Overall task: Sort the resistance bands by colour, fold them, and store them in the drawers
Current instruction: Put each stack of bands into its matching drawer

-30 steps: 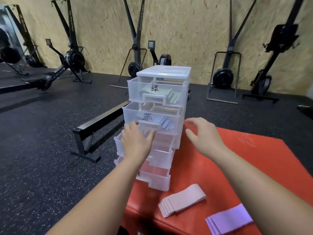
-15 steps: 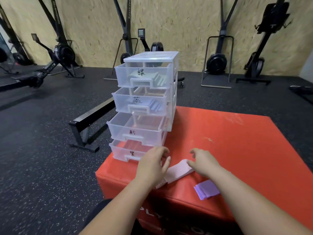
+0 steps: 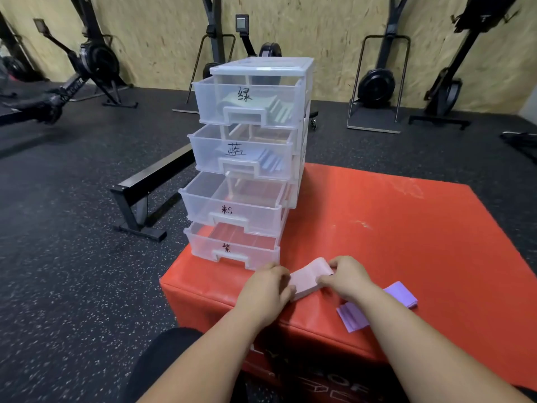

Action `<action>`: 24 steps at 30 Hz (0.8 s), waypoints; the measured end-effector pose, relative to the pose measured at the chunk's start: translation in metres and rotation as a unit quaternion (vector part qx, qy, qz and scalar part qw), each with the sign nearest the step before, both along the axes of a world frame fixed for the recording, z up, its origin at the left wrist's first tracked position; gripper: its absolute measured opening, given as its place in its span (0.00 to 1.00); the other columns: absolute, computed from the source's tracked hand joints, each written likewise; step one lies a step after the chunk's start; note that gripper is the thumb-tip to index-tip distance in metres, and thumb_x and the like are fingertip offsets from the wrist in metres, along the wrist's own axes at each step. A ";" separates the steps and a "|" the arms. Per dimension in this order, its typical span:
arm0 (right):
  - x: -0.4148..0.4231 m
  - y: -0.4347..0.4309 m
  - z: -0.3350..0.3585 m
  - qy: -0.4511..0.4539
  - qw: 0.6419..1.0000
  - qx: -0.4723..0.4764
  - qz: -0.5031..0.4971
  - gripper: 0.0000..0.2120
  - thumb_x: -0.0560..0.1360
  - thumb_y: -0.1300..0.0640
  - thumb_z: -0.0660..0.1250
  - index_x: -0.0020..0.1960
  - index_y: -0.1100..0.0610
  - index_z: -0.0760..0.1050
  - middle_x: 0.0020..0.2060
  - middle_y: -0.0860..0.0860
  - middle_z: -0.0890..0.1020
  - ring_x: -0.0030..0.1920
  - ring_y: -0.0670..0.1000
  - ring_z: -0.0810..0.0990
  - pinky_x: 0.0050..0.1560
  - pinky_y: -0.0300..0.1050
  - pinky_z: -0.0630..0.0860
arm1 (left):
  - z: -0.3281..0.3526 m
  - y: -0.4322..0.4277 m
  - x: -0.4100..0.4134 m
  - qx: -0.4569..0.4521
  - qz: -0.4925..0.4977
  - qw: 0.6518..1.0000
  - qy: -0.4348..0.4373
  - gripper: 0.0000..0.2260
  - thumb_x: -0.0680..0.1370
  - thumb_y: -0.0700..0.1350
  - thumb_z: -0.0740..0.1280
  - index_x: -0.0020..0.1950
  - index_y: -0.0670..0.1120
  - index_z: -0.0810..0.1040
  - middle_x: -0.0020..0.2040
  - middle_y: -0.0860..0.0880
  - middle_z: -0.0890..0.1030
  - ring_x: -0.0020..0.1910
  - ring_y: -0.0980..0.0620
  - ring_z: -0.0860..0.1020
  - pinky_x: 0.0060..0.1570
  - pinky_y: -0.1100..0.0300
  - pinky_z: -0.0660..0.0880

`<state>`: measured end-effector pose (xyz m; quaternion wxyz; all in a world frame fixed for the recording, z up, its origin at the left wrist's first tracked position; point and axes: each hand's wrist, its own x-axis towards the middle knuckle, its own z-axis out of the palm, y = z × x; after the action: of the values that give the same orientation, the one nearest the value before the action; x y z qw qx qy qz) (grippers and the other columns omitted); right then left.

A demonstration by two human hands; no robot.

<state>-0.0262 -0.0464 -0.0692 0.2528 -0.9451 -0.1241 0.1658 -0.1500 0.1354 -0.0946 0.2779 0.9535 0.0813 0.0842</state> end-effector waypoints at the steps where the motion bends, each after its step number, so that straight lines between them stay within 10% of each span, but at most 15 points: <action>1: 0.000 0.000 0.002 0.002 1.000 0.008 -0.005 0.12 0.66 0.50 0.77 0.48 0.51 0.82 0.41 0.52 0.86 0.40 0.55 0.85 0.37 0.48 0.80 | -0.001 0.001 0.000 -0.002 -0.002 1.000 0.002 0.14 0.79 0.54 0.71 0.61 0.51 0.81 0.58 0.52 0.78 0.57 0.49 0.79 0.57 0.51 0.77; 14: -0.026 0.005 0.032 -0.016 0.964 0.264 0.021 0.16 0.66 0.65 0.72 0.49 0.48 0.80 0.42 0.48 0.85 0.37 0.46 0.79 0.36 0.37 0.75 | 0.007 -0.005 -0.002 -0.086 -0.007 0.995 -0.042 0.32 0.77 0.60 0.68 0.80 0.54 0.68 0.75 0.56 0.74 0.71 0.57 0.75 0.71 0.54 0.73; 18: -0.033 0.002 0.061 0.000 0.935 0.346 0.072 0.21 0.67 0.69 0.69 0.53 0.48 0.83 0.47 0.49 0.87 0.47 0.55 0.86 0.49 0.56 0.83 | 0.037 -0.011 -0.003 -0.207 -0.015 0.975 -0.085 0.20 0.80 0.52 0.71 0.72 0.55 0.77 0.63 0.60 0.84 0.61 0.62 0.80 0.63 0.59 0.76; 24: -0.032 -0.001 0.094 0.011 0.882 0.468 0.056 0.24 0.74 0.73 0.67 0.63 0.50 0.81 0.54 0.50 0.88 0.56 0.51 0.86 0.59 0.51 0.82 | 0.090 -0.009 0.003 -0.348 -0.023 0.931 -0.112 0.08 0.78 0.52 0.76 0.52 0.48 0.85 0.47 0.40 0.85 0.42 0.54 0.80 0.47 0.53 0.76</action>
<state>-0.0581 -0.0471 0.0245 0.6574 -0.7063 -0.2375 0.1123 -0.1471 0.1260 -0.0044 0.6013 0.7830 0.0518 0.1505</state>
